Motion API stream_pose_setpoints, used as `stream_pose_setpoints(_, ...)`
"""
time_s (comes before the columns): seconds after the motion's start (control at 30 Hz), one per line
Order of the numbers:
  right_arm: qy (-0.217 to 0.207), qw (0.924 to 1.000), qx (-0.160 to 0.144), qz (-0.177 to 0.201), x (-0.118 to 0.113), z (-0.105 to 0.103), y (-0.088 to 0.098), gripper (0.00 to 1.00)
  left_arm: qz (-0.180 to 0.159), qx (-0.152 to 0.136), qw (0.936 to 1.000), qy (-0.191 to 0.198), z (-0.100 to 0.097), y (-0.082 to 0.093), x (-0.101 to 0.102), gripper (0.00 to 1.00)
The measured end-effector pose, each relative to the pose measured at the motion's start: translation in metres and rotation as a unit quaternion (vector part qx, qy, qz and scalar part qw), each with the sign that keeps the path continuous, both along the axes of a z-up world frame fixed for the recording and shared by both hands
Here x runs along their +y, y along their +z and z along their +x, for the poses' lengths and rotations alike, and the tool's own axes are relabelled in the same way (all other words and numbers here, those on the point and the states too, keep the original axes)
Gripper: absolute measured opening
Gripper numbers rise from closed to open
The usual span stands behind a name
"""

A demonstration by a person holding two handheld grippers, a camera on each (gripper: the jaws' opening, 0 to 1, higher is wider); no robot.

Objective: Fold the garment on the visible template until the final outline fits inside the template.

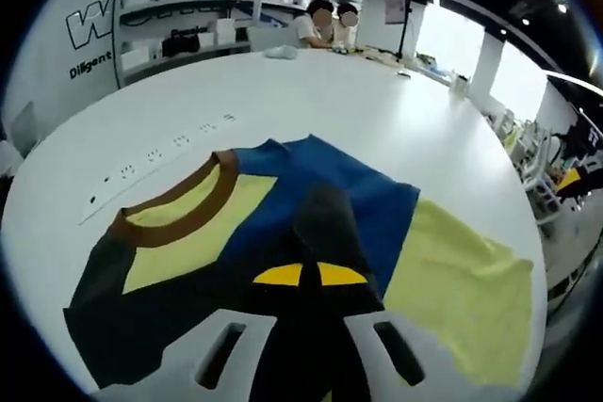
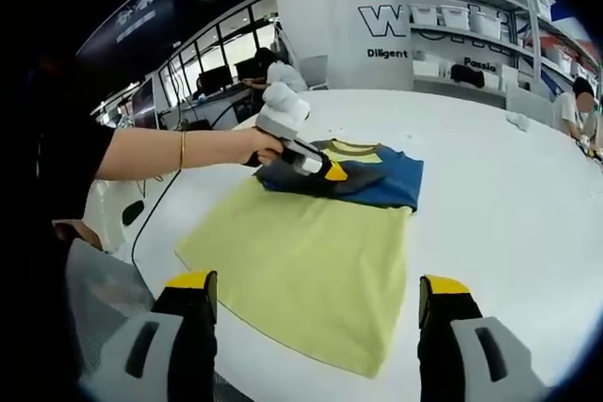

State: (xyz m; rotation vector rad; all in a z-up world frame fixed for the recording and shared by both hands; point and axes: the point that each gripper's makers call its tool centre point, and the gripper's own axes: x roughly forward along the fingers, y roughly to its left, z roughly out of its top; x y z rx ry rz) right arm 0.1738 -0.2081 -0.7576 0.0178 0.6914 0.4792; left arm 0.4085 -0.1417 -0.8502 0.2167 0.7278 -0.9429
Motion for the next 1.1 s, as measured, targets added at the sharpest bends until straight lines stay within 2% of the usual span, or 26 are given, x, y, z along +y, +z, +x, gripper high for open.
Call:
stream_pose_setpoints(0.07, 0.002, 1.0000, -0.001, 0.001, 0.002, 0.000, 0.000, 0.88, -0.015, 0.004, 0.9998, -0.009, -0.006, 0.007, -0.007, 0.04)
stream_pose_setpoints(0.2, 0.005, 1.0000, -0.001, -0.001, 0.003, -0.001, 0.000, 0.88, -0.029, -0.005, 0.9992, -0.027, -0.013, 0.019, -0.019, 0.04)
stream_pose_setpoints(0.27, 0.005, 1.0000, -0.001, -0.001, 0.003, -0.002, 0.000, 0.88, -0.040, 0.002, 0.9983, -0.042, -0.020, 0.022, -0.027, 0.04)
stream_pose_setpoints(0.53, 0.002, 1.0000, 0.000, -0.002, 0.001, -0.004, -0.002, 0.88, -0.051, 0.029, 0.9963, -0.063, -0.038, 0.017, -0.044, 0.04)
stream_pose_setpoints(0.87, 0.000, 1.0000, 0.001, -0.002, 0.000, 0.000, -0.004, 0.88, -0.048, 0.033, 0.9949, -0.083, -0.051, 0.009, -0.058, 0.05)
stream_pose_setpoints(1.03, -0.003, 1.0000, 0.000, 0.002, -0.001, 0.002, -0.004, 0.88, -0.048, 0.026, 0.9955, -0.077, -0.045, 0.013, -0.056, 0.19)
stream_pose_setpoints(1.1, -0.004, 1.0000, -0.001, 0.003, -0.002, 0.003, -0.004, 0.88, -0.050, 0.021, 0.9957, -0.075, -0.043, 0.016, -0.055, 0.28)
